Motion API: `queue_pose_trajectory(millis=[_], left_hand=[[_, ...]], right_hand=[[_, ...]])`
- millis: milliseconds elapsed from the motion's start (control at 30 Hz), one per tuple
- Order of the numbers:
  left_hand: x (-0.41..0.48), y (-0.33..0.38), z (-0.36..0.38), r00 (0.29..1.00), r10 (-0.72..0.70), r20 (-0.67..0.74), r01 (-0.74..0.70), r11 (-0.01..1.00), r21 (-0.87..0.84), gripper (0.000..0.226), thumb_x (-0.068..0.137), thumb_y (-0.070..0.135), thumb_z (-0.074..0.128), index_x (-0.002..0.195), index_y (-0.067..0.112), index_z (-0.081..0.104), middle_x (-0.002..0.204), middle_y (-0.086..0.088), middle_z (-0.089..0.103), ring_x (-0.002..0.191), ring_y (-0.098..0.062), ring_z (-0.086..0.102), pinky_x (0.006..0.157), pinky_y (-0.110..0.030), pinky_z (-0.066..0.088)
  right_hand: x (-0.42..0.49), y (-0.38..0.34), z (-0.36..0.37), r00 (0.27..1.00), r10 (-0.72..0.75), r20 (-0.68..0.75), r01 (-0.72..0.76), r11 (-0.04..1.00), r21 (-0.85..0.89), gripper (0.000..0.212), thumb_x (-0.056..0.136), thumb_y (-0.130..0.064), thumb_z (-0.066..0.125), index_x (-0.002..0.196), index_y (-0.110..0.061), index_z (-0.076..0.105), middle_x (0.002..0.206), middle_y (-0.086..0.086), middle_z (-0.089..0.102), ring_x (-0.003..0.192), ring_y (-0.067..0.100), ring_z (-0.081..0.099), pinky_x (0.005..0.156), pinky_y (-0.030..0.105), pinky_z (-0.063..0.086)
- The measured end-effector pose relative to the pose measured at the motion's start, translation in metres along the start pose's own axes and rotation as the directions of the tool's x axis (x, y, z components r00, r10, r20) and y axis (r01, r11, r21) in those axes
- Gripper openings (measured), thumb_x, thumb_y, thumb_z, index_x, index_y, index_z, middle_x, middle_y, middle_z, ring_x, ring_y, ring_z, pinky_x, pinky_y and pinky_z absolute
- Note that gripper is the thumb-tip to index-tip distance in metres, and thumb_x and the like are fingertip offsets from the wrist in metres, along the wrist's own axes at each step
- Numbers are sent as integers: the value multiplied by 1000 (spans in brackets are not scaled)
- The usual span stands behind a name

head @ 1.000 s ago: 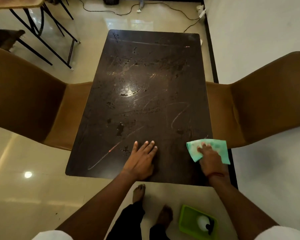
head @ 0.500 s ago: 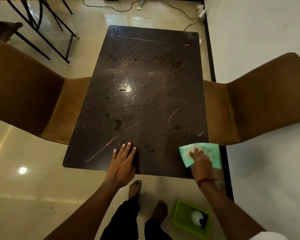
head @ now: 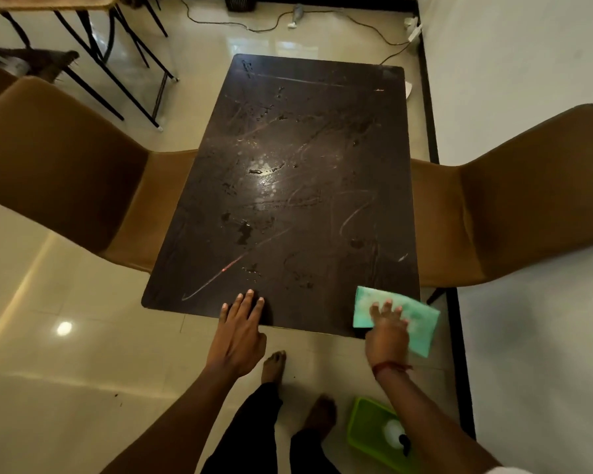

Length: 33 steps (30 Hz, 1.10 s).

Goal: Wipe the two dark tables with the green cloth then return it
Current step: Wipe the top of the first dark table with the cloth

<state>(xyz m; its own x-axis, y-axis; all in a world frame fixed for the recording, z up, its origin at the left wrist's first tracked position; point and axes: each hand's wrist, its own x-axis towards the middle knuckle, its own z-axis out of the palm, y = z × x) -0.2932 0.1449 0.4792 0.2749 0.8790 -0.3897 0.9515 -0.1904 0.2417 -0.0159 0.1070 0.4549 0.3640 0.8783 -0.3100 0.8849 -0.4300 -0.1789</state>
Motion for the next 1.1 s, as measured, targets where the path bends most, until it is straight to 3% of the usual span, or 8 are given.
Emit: queue_pose_trajectory(millis=[233,333,433,600,700,833,933,1100], left_hand=[[-9,-8,-4,999,-27,43,26,1000,17,71,97,30,45,156,22,6,164,-5,-3,151,-24,-4,121,-44,-1],[-3,-20,-8,999,11,33,-12,1000,21,71,97,29,45,156,21,6,164,-6,-2,151,-25,-3,121,-44,0],[8,-37,-13,999,39,14,-39,999,8,71,97,29,45,156,20,7,164,-6,-2,151,-25,-3,121,-42,1],[24,-65,-25,997,70,-12,-70,997,-43,69,97,31,45,155,20,10,164,-9,0,150,-28,-1,121,-41,5],[30,-88,-36,994,101,-29,-102,994,-41,68,97,29,44,155,18,10,164,-10,0,150,-28,-1,121,-40,3],[36,-119,-43,990,132,-40,-134,990,-35,67,99,29,44,155,16,11,163,-12,2,150,-29,1,119,-37,1],[40,-134,-45,987,156,-40,-158,987,-38,65,99,29,44,155,15,14,163,-13,3,150,-30,3,117,-34,0],[48,-143,-51,979,194,-65,-197,979,-44,63,100,30,41,155,16,15,163,-12,1,151,-28,1,117,-33,-1]], right_hand=[[-2,5,0,809,-588,8,582,797,-163,62,48,9,74,106,-13,70,115,15,66,103,40,63,84,54,47],[15,45,-16,970,-243,-19,243,970,-5,56,67,12,58,118,-11,64,129,19,56,119,42,52,95,56,42],[7,-11,-4,981,139,-137,-124,986,113,51,75,5,61,124,-10,59,131,24,52,116,44,50,91,51,45],[-48,-139,50,921,-379,-84,380,925,-11,67,37,-5,89,100,-17,73,110,13,69,100,37,65,82,50,51],[-40,-115,37,811,-579,-88,569,814,-115,48,56,-3,71,101,-19,73,113,9,69,102,31,65,80,47,52],[-9,-57,21,986,-89,-139,103,990,98,47,76,5,52,118,-11,63,134,13,54,126,33,47,103,48,40],[-14,-108,26,971,209,-116,-193,972,135,51,77,3,59,126,-11,57,139,20,46,126,39,43,102,47,38],[-38,-161,51,953,-277,-119,281,960,13,66,50,6,83,111,-15,68,121,14,64,111,41,58,90,54,43]])
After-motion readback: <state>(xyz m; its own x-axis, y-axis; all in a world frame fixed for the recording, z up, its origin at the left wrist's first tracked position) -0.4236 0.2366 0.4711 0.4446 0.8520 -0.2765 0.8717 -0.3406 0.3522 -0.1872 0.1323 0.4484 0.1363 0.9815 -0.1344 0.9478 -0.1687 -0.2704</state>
